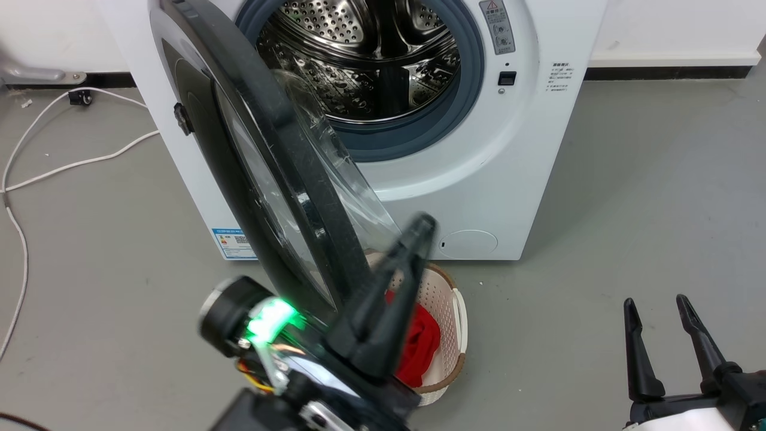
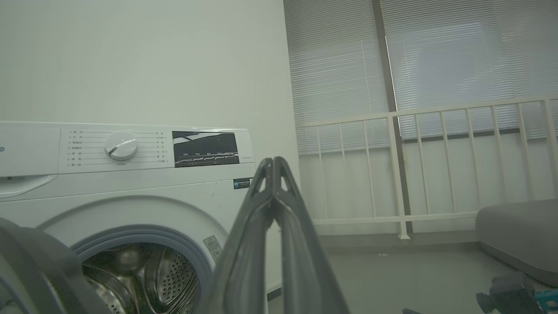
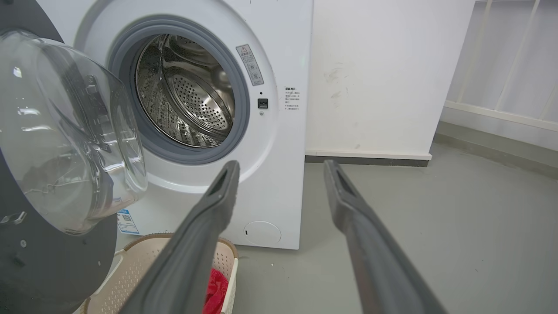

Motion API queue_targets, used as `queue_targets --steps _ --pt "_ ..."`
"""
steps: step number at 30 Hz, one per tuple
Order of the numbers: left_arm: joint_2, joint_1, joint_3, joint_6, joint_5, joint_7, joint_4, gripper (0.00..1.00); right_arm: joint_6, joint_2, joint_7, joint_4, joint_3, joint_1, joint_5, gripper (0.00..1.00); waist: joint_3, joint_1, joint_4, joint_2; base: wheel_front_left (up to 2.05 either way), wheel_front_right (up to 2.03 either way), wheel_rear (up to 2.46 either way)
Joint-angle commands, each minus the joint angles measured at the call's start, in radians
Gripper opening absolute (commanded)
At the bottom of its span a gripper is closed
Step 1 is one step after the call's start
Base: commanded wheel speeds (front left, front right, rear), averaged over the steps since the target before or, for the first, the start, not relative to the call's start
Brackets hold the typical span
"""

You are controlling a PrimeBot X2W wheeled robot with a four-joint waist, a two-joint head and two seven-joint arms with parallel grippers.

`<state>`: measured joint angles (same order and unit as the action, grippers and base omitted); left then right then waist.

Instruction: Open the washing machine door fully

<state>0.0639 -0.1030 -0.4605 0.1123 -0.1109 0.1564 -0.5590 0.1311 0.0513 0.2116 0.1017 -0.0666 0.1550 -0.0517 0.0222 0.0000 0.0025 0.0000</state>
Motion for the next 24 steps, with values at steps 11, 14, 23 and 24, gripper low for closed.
queue_targets --steps 11,14,23,24 --pt "0.094 0.126 -0.165 0.013 -0.060 -0.158 0.122 0.00 -0.001 -0.002 -0.007 0.013 0.003 0.013 0.005 1.00 0.009 0.0000 0.005 0.0000 0.00 0.00 0.00" --pt "0.119 0.155 -0.172 0.013 -0.070 -0.199 0.149 0.00 -0.001 -0.002 -0.008 0.011 0.002 0.011 0.003 1.00 0.012 0.0000 0.008 0.0000 0.00 0.00 0.00" --pt "0.126 0.155 -0.149 -0.013 -0.094 -0.226 0.266 0.00 -0.001 -0.002 -0.009 0.002 0.009 -0.002 -0.002 1.00 0.018 0.0000 0.008 0.0000 0.00 0.00 0.00" --pt "0.123 0.148 -0.141 -0.020 -0.090 -0.217 0.279 0.00 -0.001 -0.002 -0.008 -0.001 0.009 -0.002 -0.002 1.00 0.019 0.0000 0.007 0.0000 0.00 0.00 0.00"
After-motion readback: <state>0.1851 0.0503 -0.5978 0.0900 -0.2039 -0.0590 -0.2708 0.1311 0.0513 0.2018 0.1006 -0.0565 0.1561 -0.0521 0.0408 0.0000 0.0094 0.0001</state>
